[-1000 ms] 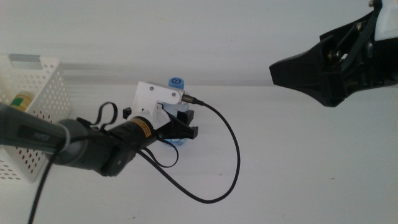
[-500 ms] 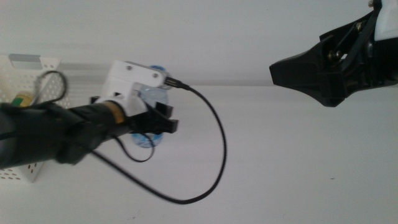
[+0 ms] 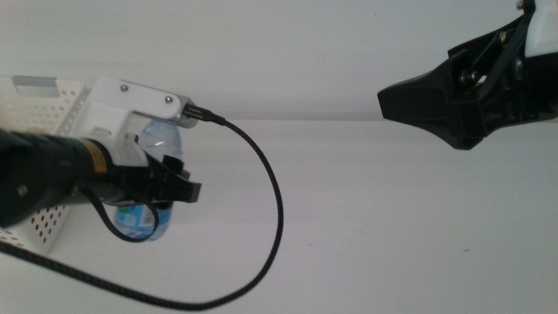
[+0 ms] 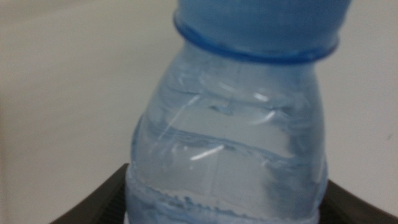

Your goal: Use arms to grab the bottles and put them into the dustbin to the left of the table.

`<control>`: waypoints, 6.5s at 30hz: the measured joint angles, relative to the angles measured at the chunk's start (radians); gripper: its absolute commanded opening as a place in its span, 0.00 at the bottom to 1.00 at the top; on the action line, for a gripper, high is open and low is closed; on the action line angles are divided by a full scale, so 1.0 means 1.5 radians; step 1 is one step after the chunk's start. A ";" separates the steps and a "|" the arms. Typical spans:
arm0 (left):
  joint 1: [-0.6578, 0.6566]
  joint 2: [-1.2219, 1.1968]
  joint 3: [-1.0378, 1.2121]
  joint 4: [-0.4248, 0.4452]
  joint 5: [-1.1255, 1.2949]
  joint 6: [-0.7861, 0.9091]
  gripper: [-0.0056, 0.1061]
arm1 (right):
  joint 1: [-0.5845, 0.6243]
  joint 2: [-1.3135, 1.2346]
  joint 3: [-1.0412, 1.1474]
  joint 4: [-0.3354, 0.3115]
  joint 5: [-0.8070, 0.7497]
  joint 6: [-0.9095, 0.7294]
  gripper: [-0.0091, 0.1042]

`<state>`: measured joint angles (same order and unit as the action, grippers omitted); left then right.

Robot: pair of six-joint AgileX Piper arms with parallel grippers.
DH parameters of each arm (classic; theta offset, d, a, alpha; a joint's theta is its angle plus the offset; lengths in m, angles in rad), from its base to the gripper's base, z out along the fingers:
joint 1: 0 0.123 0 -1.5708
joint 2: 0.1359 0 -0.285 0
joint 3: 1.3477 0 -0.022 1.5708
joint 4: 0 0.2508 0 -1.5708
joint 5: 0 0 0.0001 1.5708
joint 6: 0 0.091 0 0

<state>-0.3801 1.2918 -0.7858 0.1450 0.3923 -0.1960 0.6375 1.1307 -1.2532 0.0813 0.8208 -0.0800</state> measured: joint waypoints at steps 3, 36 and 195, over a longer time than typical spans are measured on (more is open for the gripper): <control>0.000 -0.001 -0.040 0.003 0.101 -0.002 0.04 | 0.000 0.000 0.000 0.000 0.000 0.000 0.83; 0.348 0.059 -0.330 -0.209 0.467 0.313 0.04 | 0.000 0.000 0.000 0.001 0.000 0.000 0.83; 0.220 -0.493 0.157 -0.085 -0.078 0.177 0.89 | -0.413 -0.372 0.489 -0.036 -0.363 0.001 0.83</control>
<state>-0.0497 0.5526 -0.5506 0.0170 0.2752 0.0700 0.0177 0.5730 -0.5200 0.0271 0.2763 -0.0779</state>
